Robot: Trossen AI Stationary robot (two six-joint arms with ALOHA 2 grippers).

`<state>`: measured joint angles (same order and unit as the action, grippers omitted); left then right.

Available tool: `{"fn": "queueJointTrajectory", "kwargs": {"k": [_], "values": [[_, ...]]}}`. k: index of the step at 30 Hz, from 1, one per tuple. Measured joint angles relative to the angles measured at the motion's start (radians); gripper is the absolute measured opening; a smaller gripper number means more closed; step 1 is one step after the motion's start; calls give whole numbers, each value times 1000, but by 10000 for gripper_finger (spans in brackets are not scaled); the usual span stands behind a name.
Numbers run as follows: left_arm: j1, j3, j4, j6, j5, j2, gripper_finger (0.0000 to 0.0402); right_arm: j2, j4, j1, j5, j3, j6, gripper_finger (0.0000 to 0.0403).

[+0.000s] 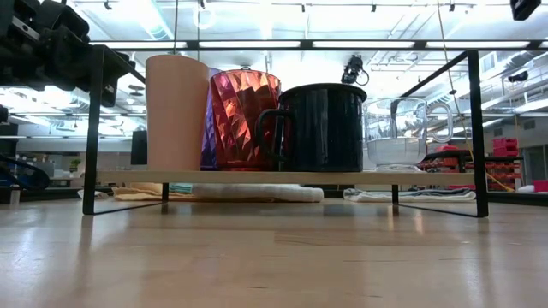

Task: Stack small to large cups/mugs on shelf
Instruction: Return to Home Position

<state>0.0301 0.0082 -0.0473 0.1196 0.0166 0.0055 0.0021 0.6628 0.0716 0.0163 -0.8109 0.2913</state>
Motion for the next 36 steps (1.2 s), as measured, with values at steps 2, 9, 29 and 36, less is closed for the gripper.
{"fn": "queueJointTrajectory", "kwargs": {"k": [2, 9, 29, 36], "values": [[0, 0, 0, 0, 0, 0, 73, 0, -45, -3, -1, 18, -4, 116], [0, 0, 0, 0, 0, 0, 82, 0, -198, -10, 9, 124, -6, 116], [0, 0, 0, 0, 0, 0, 81, -2, -596, -32, 1, 494, -17, 116], [0, 0, 0, 0, 0, 0, 76, -2, -689, -36, -3, 593, -121, 116]]}}
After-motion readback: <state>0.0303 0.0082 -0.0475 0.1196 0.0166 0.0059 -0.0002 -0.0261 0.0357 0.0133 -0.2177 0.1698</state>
